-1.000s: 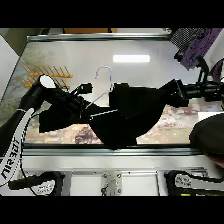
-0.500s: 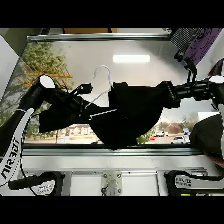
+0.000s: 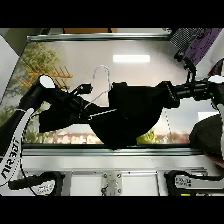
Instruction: Fold the clothes and pants, and hang the long-sleeved shirts on hangers.
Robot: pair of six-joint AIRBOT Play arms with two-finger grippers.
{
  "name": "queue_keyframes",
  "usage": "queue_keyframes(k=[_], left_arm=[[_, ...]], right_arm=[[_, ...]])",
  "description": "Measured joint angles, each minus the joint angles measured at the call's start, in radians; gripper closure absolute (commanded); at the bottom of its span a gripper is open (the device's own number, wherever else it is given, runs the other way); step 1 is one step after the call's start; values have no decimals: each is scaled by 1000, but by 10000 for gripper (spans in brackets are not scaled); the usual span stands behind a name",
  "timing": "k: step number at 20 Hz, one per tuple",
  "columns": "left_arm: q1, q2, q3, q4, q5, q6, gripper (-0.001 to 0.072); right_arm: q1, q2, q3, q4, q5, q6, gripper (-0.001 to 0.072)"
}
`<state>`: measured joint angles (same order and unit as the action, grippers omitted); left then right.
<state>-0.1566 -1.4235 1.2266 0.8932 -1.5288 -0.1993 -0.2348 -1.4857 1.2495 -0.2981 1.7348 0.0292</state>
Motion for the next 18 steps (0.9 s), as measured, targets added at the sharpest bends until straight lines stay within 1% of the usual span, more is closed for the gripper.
queue_keyframes(k=[6, 7, 9, 11, 18], left_arm=[[0, 0, 0, -2, -1, 0, 693], [0, 0, 0, -2, -3, 0, 693], [0, 0, 0, -3, -5, 0, 692], [0, 0, 0, 0, -13, 6, 693], [0, 0, 0, -2, -12, 1, 693]], right_arm=[[0, 0, 0, 0, 0, 0, 59], [0, 0, 0, 0, 0, 0, 161], [0, 0, 0, 0, 0, 0, 701], [0, 0, 0, 1, 20, -8, 693], [0, 0, 0, 1, 5, -3, 693]])
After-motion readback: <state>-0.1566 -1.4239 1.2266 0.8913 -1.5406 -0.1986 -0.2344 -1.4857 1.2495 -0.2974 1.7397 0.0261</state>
